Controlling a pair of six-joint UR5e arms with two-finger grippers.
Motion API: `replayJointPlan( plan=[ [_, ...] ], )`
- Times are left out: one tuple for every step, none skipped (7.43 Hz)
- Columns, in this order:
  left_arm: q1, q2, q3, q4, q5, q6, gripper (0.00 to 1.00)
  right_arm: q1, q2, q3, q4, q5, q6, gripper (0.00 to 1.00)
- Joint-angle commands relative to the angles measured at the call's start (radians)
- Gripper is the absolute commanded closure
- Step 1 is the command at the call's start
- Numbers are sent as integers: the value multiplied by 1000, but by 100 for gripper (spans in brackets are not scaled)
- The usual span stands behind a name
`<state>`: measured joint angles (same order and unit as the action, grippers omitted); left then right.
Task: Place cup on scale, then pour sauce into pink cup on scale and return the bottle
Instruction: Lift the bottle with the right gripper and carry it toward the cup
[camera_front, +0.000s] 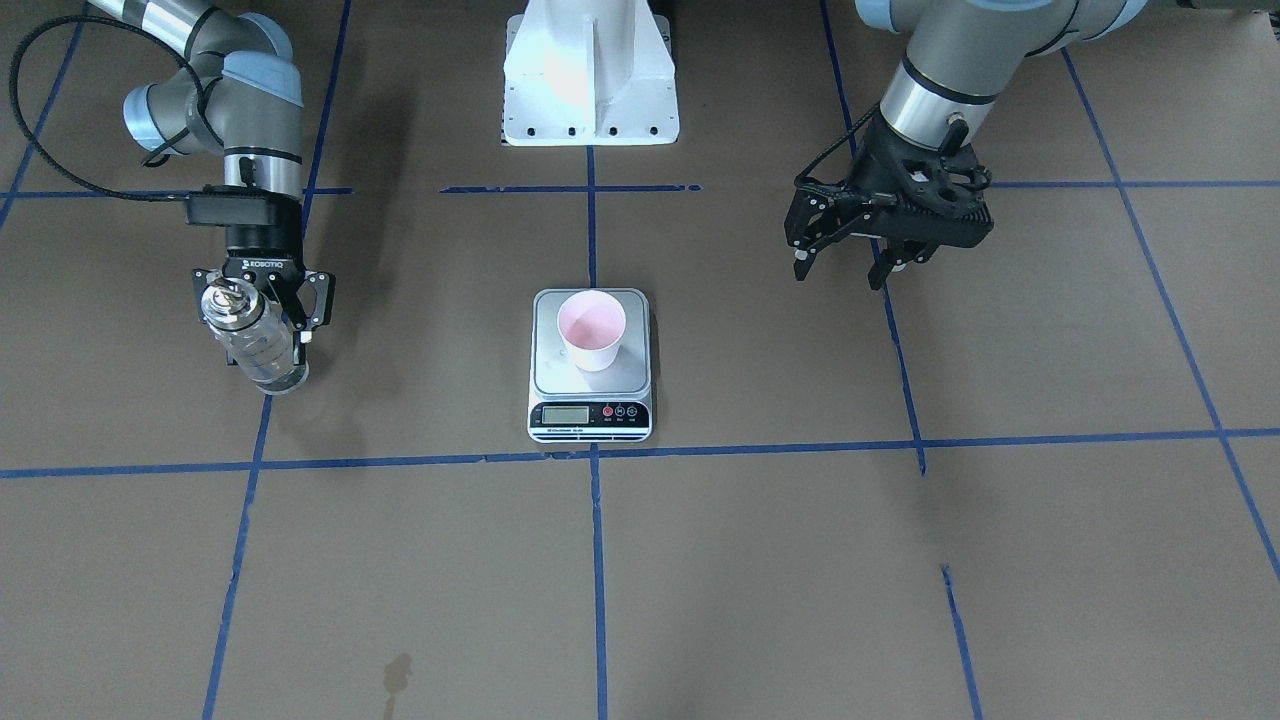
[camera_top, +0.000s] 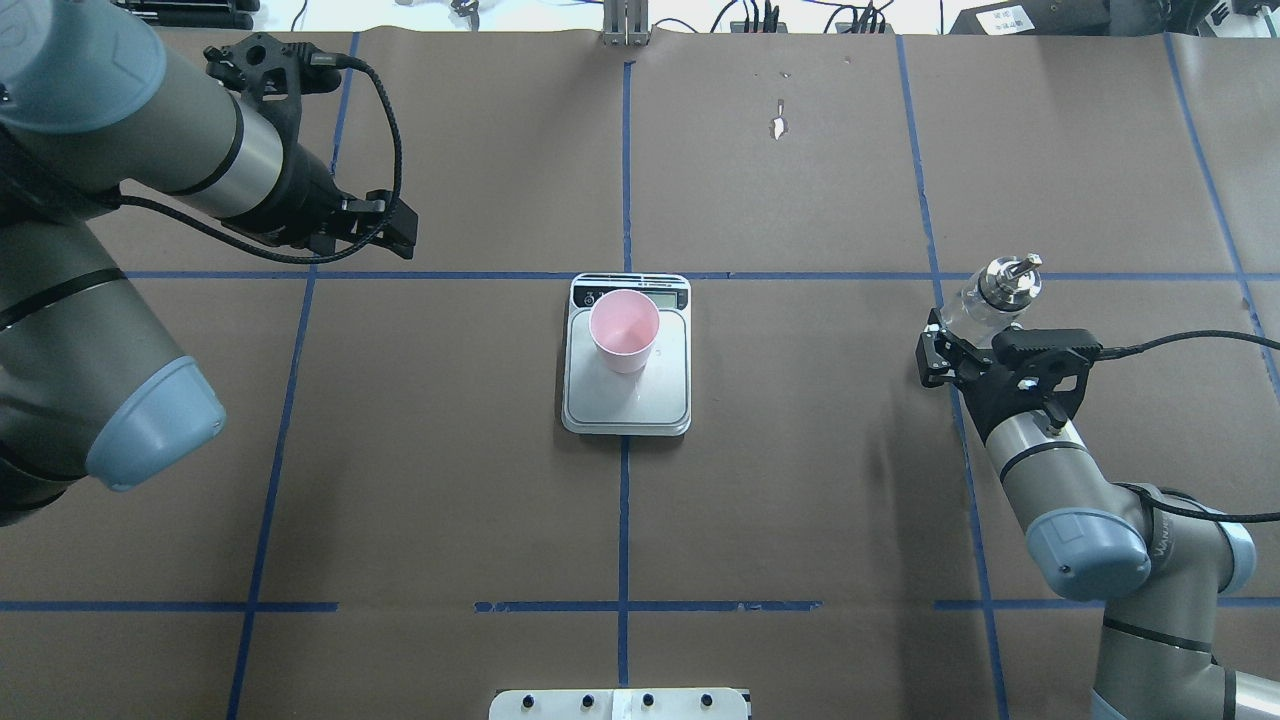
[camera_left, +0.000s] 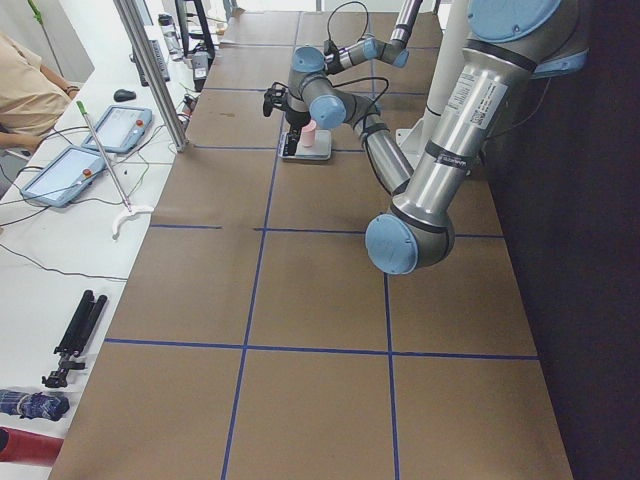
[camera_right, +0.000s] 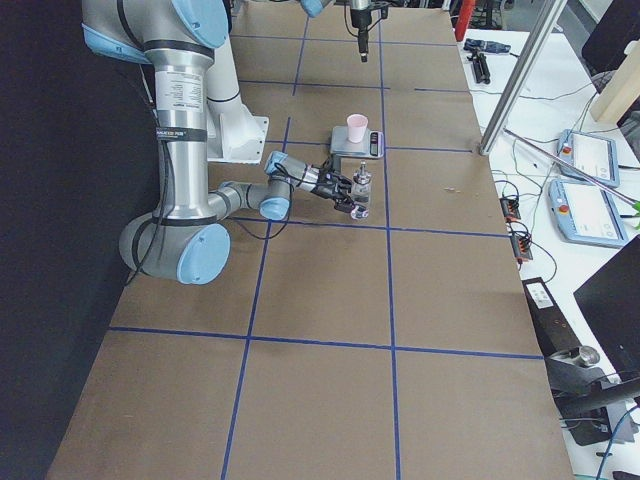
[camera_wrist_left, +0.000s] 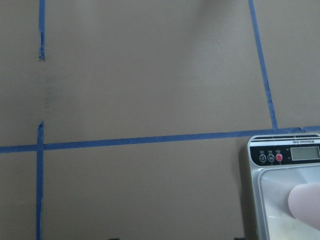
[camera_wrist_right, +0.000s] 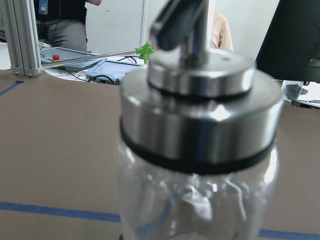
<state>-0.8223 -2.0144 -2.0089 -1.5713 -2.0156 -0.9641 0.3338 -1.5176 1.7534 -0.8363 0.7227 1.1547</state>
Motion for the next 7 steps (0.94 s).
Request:
replayJointPlan(
  plan=[
    [-11,58,-37,1,0,71,18,1,144,30,-267,-11,-9,100],
    [-17,63,-37,-1,1,79,18,-5,186,41,-321,-8,-10,100],
    [-18,63,-33,-1,2,79,18,-6,236,41,-326,0,-32,100],
    [-18,63,-30,-1,3,79,18,-6,261,43,-328,23,-32,100],
    [-18,63,-30,-1,3,79,18,-6,266,79,-328,58,-32,100],
    [-18,65,-30,-1,3,79,18,-9,280,86,-354,58,-32,100],
    [-18,65,-28,-1,3,84,18,-7,347,87,-473,58,-32,100]
  ],
)
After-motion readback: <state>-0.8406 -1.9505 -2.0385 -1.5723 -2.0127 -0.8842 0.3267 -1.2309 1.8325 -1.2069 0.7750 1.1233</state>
